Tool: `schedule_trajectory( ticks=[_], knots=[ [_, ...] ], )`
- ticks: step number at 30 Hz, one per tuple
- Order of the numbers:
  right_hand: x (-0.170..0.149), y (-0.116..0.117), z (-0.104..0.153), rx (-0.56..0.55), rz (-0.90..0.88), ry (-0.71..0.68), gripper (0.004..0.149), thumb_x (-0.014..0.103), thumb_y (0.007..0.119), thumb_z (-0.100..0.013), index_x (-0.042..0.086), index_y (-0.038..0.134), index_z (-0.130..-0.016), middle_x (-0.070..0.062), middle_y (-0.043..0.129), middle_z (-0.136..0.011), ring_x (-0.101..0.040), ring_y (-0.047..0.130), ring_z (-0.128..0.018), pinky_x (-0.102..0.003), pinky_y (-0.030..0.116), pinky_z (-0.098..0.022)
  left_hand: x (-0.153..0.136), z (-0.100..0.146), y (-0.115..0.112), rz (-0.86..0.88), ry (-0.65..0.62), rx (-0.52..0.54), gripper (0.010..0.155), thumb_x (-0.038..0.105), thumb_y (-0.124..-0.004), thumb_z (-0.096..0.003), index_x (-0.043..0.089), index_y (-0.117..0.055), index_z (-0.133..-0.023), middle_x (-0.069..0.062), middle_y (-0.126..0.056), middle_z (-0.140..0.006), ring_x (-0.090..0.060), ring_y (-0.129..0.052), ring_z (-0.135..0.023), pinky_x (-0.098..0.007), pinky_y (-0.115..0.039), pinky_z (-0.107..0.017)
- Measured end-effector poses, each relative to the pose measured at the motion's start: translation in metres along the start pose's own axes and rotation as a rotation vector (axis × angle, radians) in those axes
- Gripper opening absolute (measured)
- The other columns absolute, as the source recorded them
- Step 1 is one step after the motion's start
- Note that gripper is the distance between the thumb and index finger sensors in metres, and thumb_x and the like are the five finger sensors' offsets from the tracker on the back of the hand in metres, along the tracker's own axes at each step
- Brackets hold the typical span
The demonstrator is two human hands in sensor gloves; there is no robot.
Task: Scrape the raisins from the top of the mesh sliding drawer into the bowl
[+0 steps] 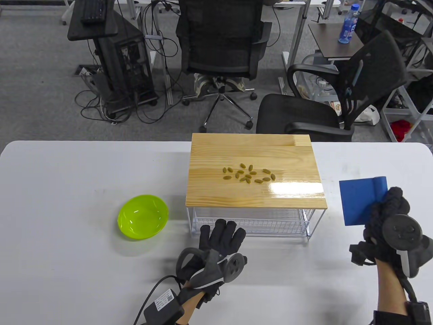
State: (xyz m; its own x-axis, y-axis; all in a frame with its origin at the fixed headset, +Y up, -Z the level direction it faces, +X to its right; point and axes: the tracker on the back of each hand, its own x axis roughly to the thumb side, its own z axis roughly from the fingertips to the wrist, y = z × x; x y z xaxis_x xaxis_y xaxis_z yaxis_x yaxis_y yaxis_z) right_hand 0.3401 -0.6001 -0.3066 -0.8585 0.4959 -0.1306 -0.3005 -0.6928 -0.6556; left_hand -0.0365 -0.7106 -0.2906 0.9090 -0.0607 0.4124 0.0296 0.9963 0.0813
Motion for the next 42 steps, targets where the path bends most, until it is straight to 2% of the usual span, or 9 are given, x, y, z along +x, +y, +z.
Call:
schedule_trajectory(
  ticks=[3, 5, 9, 14, 19, 25, 35, 42],
  knots=[
    [0.041, -0.001, -0.009, 0.014, 0.004, -0.087, 0.060, 0.018, 0.075, -0.056, 0.005, 0.049, -0.108, -0.024, 0.058, -0.104, -0.048, 0.083, -0.082, -0.062, 0.074, -0.056, 0.000, 0.000, 0.000, 0.007, 0.002, 0.002, 0.073, 0.066, -0.055, -0.0503, 0.038, -0.041, -0.117, 0.000, -0.046, -0.128, -0.035, -0.046, -0.122, -0.063, -0.042, -0.085],
    [0.069, 0.009, -0.016, 0.063, 0.077, -0.135, 0.060, 0.018, 0.075, -0.056, 0.005, 0.050, -0.108, -0.024, 0.058, -0.105, -0.047, 0.082, -0.083, -0.062, 0.073, -0.058, -0.001, 0.001, 0.001, 0.007, 0.001, -0.003, 0.073, 0.066, -0.055, -0.0504, 0.038, -0.041, -0.117, -0.001, -0.046, -0.128, -0.035, -0.046, -0.122, -0.063, -0.042, -0.084],
    [0.119, 0.042, -0.029, 0.159, 0.248, -0.193, 0.059, 0.018, 0.076, -0.056, 0.006, 0.050, -0.108, -0.023, 0.059, -0.105, -0.047, 0.082, -0.083, -0.062, 0.073, -0.058, -0.005, 0.002, 0.003, 0.018, -0.004, 0.000, 0.073, 0.066, -0.056, -0.0504, 0.038, -0.043, -0.116, -0.001, -0.046, -0.128, -0.036, -0.046, -0.122, -0.063, -0.043, -0.084],
    [0.156, 0.082, -0.040, 0.248, 0.436, -0.213, 0.059, 0.017, 0.076, -0.056, 0.007, 0.051, -0.108, -0.023, 0.059, -0.105, -0.046, 0.081, -0.084, -0.062, 0.073, -0.059, -0.006, 0.002, 0.005, 0.033, -0.002, 0.006, 0.072, 0.066, -0.056, -0.0504, 0.038, -0.043, -0.116, -0.001, -0.046, -0.128, -0.036, -0.046, -0.122, -0.063, -0.042, -0.084],
    [0.168, 0.106, -0.049, 0.317, 0.517, -0.195, 0.059, 0.017, 0.076, -0.056, 0.007, 0.051, -0.108, -0.022, 0.059, -0.105, -0.046, 0.081, -0.085, -0.062, 0.073, -0.060, -0.007, 0.002, 0.006, 0.036, -0.009, 0.003, 0.072, 0.066, -0.056, -0.0504, 0.038, -0.043, -0.116, -0.001, -0.047, -0.127, -0.036, -0.046, -0.122, -0.064, -0.043, -0.084],
    [0.179, 0.117, -0.050, 0.379, 0.458, -0.228, 0.060, 0.016, 0.076, -0.056, 0.008, 0.050, -0.109, -0.021, 0.058, -0.106, -0.046, 0.080, -0.087, -0.062, 0.071, -0.061, -0.006, -0.001, 0.003, 0.046, -0.008, -0.038, 0.072, 0.065, -0.056, -0.0506, 0.038, -0.044, -0.116, -0.001, -0.047, -0.128, -0.036, -0.047, -0.122, -0.063, -0.042, -0.084],
    [0.196, 0.117, -0.034, 0.425, 0.384, -0.387, 0.061, 0.015, 0.076, -0.055, 0.011, 0.049, -0.109, -0.018, 0.056, -0.108, -0.045, 0.077, -0.091, -0.065, 0.066, -0.063, -0.006, -0.001, 0.005, 0.050, -0.014, -0.038, 0.072, 0.065, -0.056, -0.0506, 0.039, -0.044, -0.116, 0.000, -0.047, -0.128, -0.035, -0.047, -0.122, -0.063, -0.042, -0.084],
    [0.200, 0.114, -0.025, 0.414, 0.339, -0.480, 0.061, 0.015, 0.077, -0.054, 0.012, 0.050, -0.109, -0.017, 0.057, -0.108, -0.044, 0.078, -0.091, -0.065, 0.066, -0.064, -0.008, -0.001, 0.004, 0.045, -0.015, -0.043, 0.072, 0.065, -0.056, -0.0507, 0.038, -0.044, -0.116, -0.001, -0.047, -0.128, -0.036, -0.047, -0.122, -0.063, -0.042, -0.084]
  ],
)
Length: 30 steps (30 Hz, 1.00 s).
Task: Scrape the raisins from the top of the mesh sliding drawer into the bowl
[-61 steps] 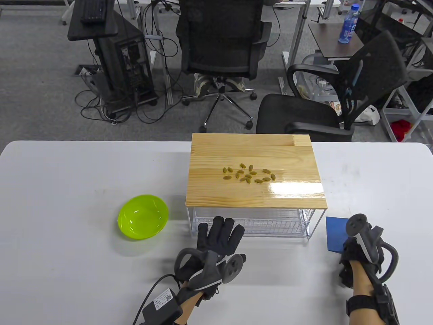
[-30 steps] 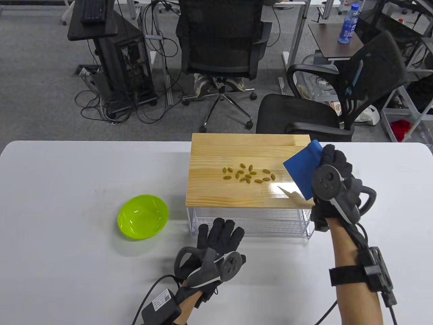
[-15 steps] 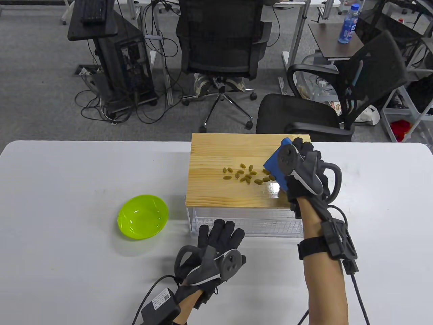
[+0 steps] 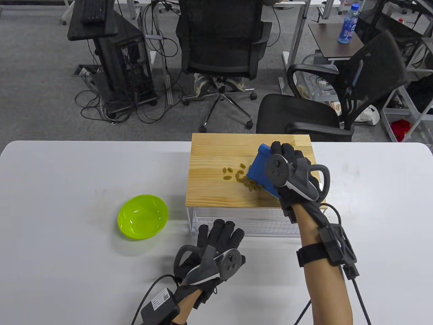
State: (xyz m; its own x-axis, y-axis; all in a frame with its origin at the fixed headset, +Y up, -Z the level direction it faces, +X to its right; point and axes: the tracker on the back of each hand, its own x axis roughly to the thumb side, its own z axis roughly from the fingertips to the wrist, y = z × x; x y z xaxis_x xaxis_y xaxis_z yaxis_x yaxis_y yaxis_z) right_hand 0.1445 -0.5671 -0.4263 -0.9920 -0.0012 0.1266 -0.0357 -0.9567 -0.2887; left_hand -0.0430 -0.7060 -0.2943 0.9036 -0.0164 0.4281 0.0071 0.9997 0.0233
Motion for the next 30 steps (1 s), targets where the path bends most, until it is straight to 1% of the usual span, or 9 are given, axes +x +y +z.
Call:
schedule_trajectory(
  ticks=[12, 19, 22, 24, 25, 26, 27, 28, 30],
  knots=[
    [0.009, -0.001, 0.010, -0.043, -0.090, -0.251, 0.060, 0.015, 0.077, -0.053, 0.015, 0.051, -0.108, -0.014, 0.057, -0.108, -0.043, 0.077, -0.093, -0.065, 0.065, -0.066, 0.001, 0.000, -0.001, -0.010, -0.006, -0.025, 0.072, 0.065, -0.056, -0.0508, 0.038, -0.044, -0.116, -0.001, -0.047, -0.128, -0.035, -0.048, -0.122, -0.063, -0.043, -0.084],
    [0.008, -0.005, 0.009, -0.012, -0.153, -0.311, 0.060, 0.015, 0.078, -0.053, 0.016, 0.053, -0.107, -0.013, 0.057, -0.108, -0.042, 0.077, -0.093, -0.065, 0.064, -0.067, 0.001, 0.000, -0.002, -0.009, -0.013, -0.049, 0.071, 0.065, -0.056, -0.0509, 0.038, -0.045, -0.116, -0.001, -0.048, -0.127, -0.035, -0.048, -0.121, -0.063, -0.043, -0.084],
    [0.000, -0.009, 0.004, -0.070, -0.139, -0.245, 0.060, 0.015, 0.078, -0.053, 0.016, 0.053, -0.107, -0.013, 0.058, -0.108, -0.043, 0.077, -0.093, -0.065, 0.065, -0.067, 0.001, 0.000, -0.002, -0.010, -0.013, -0.055, 0.071, 0.065, -0.056, -0.0509, 0.038, -0.044, -0.116, -0.001, -0.048, -0.127, -0.035, -0.049, -0.121, -0.063, -0.043, -0.084],
    [-0.008, -0.012, -0.001, -0.145, -0.087, -0.117, 0.060, 0.015, 0.078, -0.053, 0.015, 0.053, -0.107, -0.014, 0.058, -0.108, -0.043, 0.078, -0.092, -0.064, 0.066, -0.066, 0.000, 0.000, -0.001, -0.008, -0.013, -0.054, 0.071, 0.065, -0.056, -0.0509, 0.038, -0.045, -0.116, -0.001, -0.048, -0.127, -0.035, -0.049, -0.121, -0.063, -0.043, -0.084],
    [-0.013, -0.013, -0.005, -0.167, -0.045, -0.018, 0.060, 0.016, 0.078, -0.053, 0.015, 0.053, -0.108, -0.015, 0.058, -0.108, -0.043, 0.078, -0.092, -0.064, 0.066, -0.065, 0.000, 0.001, 0.000, -0.003, -0.013, -0.049, 0.071, 0.065, -0.056, -0.0509, 0.038, -0.045, -0.116, -0.001, -0.048, -0.127, -0.035, -0.049, -0.121, -0.063, -0.043, -0.084],
    [-0.018, -0.012, -0.010, -0.152, -0.005, 0.066, 0.060, 0.016, 0.078, -0.053, 0.014, 0.052, -0.108, -0.015, 0.058, -0.108, -0.043, 0.078, -0.091, -0.064, 0.067, -0.065, 0.000, 0.000, 0.001, -0.002, -0.012, -0.047, 0.071, 0.064, -0.056, -0.0509, 0.038, -0.045, -0.116, -0.001, -0.048, -0.127, -0.035, -0.049, -0.121, -0.063, -0.043, -0.084],
    [-0.020, -0.012, -0.013, -0.135, 0.015, 0.100, 0.060, 0.016, 0.078, -0.054, 0.014, 0.052, -0.108, -0.015, 0.057, -0.108, -0.043, 0.078, -0.091, -0.064, 0.067, -0.065, 0.000, 0.000, 0.001, -0.001, -0.012, -0.047, 0.071, 0.064, -0.056, -0.0510, 0.038, -0.045, -0.116, -0.001, -0.048, -0.127, -0.035, -0.049, -0.121, -0.063, -0.043, -0.084],
    [-0.024, -0.010, -0.018, -0.090, 0.043, 0.169, 0.060, 0.015, 0.078, -0.054, 0.013, 0.052, -0.108, -0.016, 0.057, -0.108, -0.044, 0.078, -0.091, -0.064, 0.067, -0.064, 0.000, 0.000, 0.001, -0.001, -0.012, -0.048, 0.071, 0.064, -0.056, -0.0508, 0.038, -0.045, -0.116, -0.001, -0.048, -0.127, -0.035, -0.049, -0.121, -0.063, -0.043, -0.084],
    [-0.026, -0.004, -0.024, -0.035, 0.055, 0.210, 0.060, 0.015, 0.078, -0.054, 0.013, 0.053, -0.108, -0.017, 0.058, -0.107, -0.044, 0.078, -0.091, -0.064, 0.068, -0.064, 0.000, 0.000, 0.001, -0.002, -0.012, -0.053, 0.071, 0.064, -0.056, -0.0509, 0.039, -0.045, -0.116, 0.000, -0.048, -0.127, -0.035, -0.049, -0.121, -0.063, -0.043, -0.085]
  ],
)
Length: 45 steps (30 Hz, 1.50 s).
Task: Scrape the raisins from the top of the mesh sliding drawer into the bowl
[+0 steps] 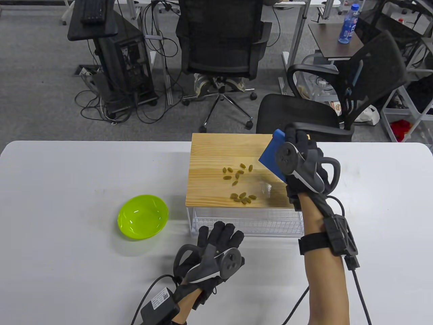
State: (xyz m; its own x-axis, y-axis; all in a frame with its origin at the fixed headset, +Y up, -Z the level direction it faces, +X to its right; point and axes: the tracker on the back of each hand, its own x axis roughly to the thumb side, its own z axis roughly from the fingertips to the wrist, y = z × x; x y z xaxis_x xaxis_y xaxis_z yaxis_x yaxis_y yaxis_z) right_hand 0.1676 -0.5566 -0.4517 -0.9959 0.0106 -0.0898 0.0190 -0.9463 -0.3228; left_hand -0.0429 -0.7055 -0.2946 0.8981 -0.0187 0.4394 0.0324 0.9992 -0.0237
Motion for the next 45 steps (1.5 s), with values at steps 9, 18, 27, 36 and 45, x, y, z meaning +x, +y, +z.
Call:
schedule_trajectory(
  ticks=[9, 18, 27, 36, 45],
  knots=[
    [0.034, 0.015, -0.013, 0.006, -0.021, -0.075, 0.060, 0.015, 0.078, -0.054, 0.012, 0.053, -0.108, -0.017, 0.058, -0.107, -0.044, 0.079, -0.090, -0.064, 0.068, -0.064, -0.004, 0.000, 0.002, 0.013, 0.008, -0.003, 0.071, 0.064, -0.056, -0.0511, 0.038, -0.045, -0.116, -0.001, -0.048, -0.127, -0.035, -0.049, -0.121, -0.063, -0.043, -0.084],
    [0.065, 0.019, -0.017, -0.017, -0.078, -0.181, 0.059, 0.014, 0.078, -0.054, 0.013, 0.054, -0.107, -0.016, 0.058, -0.107, -0.044, 0.078, -0.092, -0.065, 0.066, -0.065, -0.005, -0.001, 0.001, 0.013, 0.010, -0.015, 0.071, 0.064, -0.056, -0.0511, 0.038, -0.045, -0.116, -0.001, -0.048, -0.127, -0.036, -0.049, -0.121, -0.063, -0.044, -0.084],
    [0.075, 0.015, -0.011, -0.030, -0.172, -0.341, 0.059, 0.014, 0.080, -0.052, 0.016, 0.055, -0.106, -0.012, 0.058, -0.108, -0.042, 0.077, -0.094, -0.065, 0.063, -0.068, -0.006, -0.002, 0.001, 0.016, 0.014, -0.009, 0.070, 0.064, -0.056, -0.0511, 0.039, -0.046, -0.116, 0.000, -0.049, -0.127, -0.035, -0.050, -0.121, -0.062, -0.044, -0.085],
    [0.071, 0.011, 0.004, 0.005, -0.276, -0.482, 0.059, 0.013, 0.080, -0.052, 0.017, 0.056, -0.106, -0.009, 0.059, -0.108, -0.042, 0.076, -0.095, -0.066, 0.060, -0.069, -0.006, -0.003, 0.000, 0.015, 0.009, -0.014, 0.070, 0.064, -0.057, -0.0511, 0.039, -0.047, -0.116, 0.000, -0.049, -0.127, -0.035, -0.050, -0.121, -0.062, -0.045, -0.085],
    [0.071, 0.007, 0.016, -0.024, -0.310, -0.559, 0.059, 0.013, 0.081, -0.051, 0.019, 0.057, -0.105, -0.008, 0.059, -0.108, -0.042, 0.076, -0.096, -0.067, 0.060, -0.069, -0.005, -0.004, -0.003, 0.005, 0.005, -0.026, 0.070, 0.064, -0.057, -0.0511, 0.039, -0.047, -0.116, 0.000, -0.049, -0.127, -0.035, -0.050, -0.121, -0.062, -0.045, -0.085]
  ],
)
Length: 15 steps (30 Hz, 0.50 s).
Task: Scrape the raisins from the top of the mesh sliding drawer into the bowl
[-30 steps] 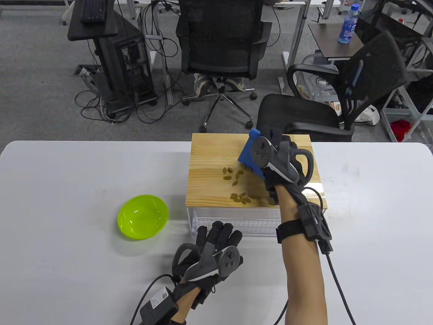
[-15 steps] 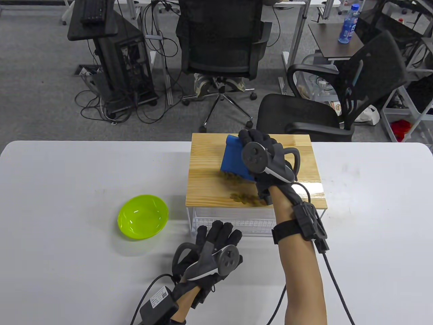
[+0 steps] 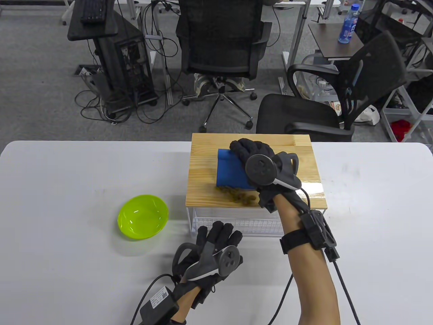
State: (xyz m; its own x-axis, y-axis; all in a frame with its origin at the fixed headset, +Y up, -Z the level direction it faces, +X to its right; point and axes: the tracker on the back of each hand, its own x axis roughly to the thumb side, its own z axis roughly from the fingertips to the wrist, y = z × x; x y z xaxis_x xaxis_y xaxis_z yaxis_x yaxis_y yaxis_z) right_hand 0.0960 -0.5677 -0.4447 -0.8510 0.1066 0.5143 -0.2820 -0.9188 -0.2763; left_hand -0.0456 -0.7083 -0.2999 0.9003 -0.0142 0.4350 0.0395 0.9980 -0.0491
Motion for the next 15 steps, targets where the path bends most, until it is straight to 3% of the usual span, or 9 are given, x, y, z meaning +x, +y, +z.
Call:
schedule_trajectory(
  ticks=[11, 15],
  knots=[
    [0.003, -0.002, 0.011, -0.037, -0.008, -0.039, 0.059, 0.013, 0.081, -0.051, 0.019, 0.058, -0.105, -0.008, 0.059, -0.108, -0.042, 0.076, -0.096, -0.067, 0.060, -0.069, -0.002, 0.000, 0.000, 0.008, 0.002, 0.007, 0.069, 0.064, -0.057, -0.0509, 0.039, -0.048, -0.115, 0.000, -0.050, -0.127, -0.035, -0.050, -0.121, -0.062, -0.045, -0.085],
    [-0.001, -0.013, 0.026, -0.166, 0.052, -0.005, 0.059, 0.014, 0.080, -0.052, 0.017, 0.055, -0.106, -0.011, 0.058, -0.108, -0.042, 0.076, -0.094, -0.066, 0.063, -0.066, -0.003, 0.001, 0.000, 0.008, 0.000, 0.029, 0.069, 0.064, -0.057, -0.0509, 0.039, -0.048, -0.115, 0.000, -0.051, -0.127, -0.035, -0.050, -0.121, -0.062, -0.045, -0.085]
  ],
)
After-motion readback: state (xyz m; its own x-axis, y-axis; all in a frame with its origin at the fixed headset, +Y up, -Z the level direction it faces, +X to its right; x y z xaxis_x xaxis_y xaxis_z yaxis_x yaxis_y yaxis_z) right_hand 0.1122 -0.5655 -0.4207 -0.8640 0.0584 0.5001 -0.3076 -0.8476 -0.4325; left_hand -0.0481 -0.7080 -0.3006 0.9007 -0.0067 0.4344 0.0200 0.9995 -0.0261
